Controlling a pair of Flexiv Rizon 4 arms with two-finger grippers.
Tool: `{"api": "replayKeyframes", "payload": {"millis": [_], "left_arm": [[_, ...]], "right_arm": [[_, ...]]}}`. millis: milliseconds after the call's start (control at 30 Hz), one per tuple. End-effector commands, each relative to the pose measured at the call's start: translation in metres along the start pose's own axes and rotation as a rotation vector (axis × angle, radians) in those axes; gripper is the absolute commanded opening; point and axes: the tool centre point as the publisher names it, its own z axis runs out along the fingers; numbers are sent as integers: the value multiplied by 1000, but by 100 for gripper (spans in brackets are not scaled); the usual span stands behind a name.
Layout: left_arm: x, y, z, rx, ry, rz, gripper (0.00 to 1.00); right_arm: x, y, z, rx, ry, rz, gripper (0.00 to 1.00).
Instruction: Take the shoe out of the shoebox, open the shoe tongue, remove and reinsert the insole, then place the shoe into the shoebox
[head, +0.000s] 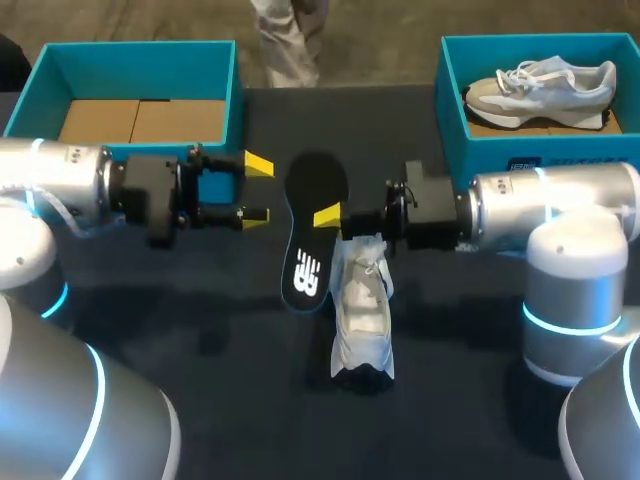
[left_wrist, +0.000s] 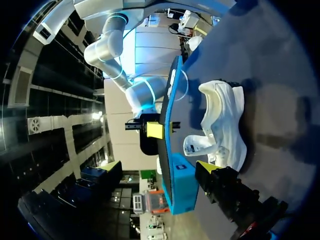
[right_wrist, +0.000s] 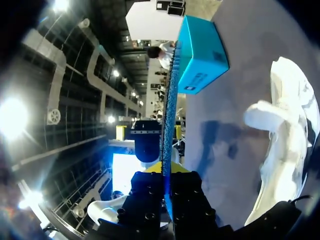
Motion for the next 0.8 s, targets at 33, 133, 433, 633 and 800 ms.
{"api": "replayKeyframes", "payload": {"millis": [33,133,433,633,800], "left_arm": [[1,0,11,-20,-14,-4,84],[1,0,15,-24,-14,-7,67],[9,-3,29,-32,8,1,48],[14,-2,32,-41,-5,-7,45],[15,1,32,-51,-26,-15,44]], "right_arm": [[-4,-8,5,-50,24,0,0],[-6,-9,6,-64,26,1,0],[-7,-10,6,-82,38,0,0],[-6,-10,6,-78,43,-5,0],[-6,-10,8,-69,44,-6,0]]}}
